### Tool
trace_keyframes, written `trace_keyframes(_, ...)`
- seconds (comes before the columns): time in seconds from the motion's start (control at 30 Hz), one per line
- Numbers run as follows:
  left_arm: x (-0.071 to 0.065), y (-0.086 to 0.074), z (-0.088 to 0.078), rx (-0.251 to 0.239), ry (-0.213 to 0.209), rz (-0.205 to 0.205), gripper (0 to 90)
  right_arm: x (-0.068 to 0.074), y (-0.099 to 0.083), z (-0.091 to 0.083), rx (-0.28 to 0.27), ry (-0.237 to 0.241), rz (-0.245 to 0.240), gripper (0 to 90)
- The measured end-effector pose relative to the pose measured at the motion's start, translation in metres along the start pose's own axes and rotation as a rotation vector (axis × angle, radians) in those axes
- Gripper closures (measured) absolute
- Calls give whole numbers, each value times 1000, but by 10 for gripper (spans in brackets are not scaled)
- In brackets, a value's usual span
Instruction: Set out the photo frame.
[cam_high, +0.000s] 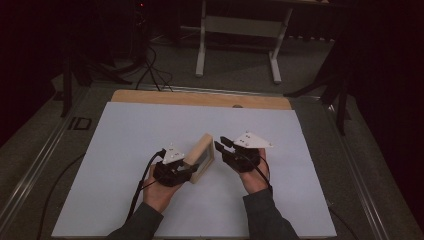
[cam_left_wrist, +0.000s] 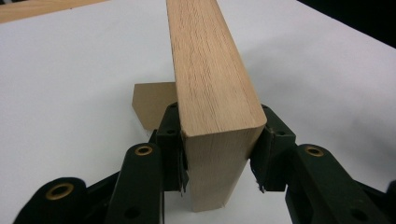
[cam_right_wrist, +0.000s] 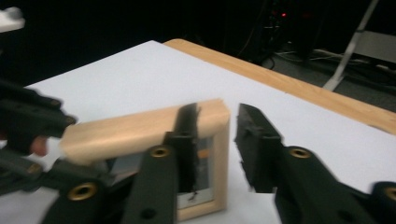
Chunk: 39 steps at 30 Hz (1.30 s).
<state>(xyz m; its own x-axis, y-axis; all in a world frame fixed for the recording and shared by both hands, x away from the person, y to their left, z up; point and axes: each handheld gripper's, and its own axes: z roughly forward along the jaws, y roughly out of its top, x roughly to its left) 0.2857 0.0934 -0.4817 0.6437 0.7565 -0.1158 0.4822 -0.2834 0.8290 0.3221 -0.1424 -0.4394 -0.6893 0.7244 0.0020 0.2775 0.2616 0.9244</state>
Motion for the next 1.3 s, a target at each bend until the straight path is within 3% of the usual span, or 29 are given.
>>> trace_keyframes(0.17, -4, -1, 0, -1, 12, 28, 608, 0, 7, 9, 5, -23, -26, 839)
trace_keyframes(0.33, -7, -1, 0, -2, 16, 43, 608, 1, 12, 22, 23, -24, -45, 887)
trace_keyframes(0.8, -12, -3, 0, -6, 21, 73, 607, 2, 13, 51, 70, -17, -56, 897)
trace_keyframes(1.3, -14, -4, -1, 2, 15, 99, 601, 1, 10, 57, 113, -36, -94, 897)
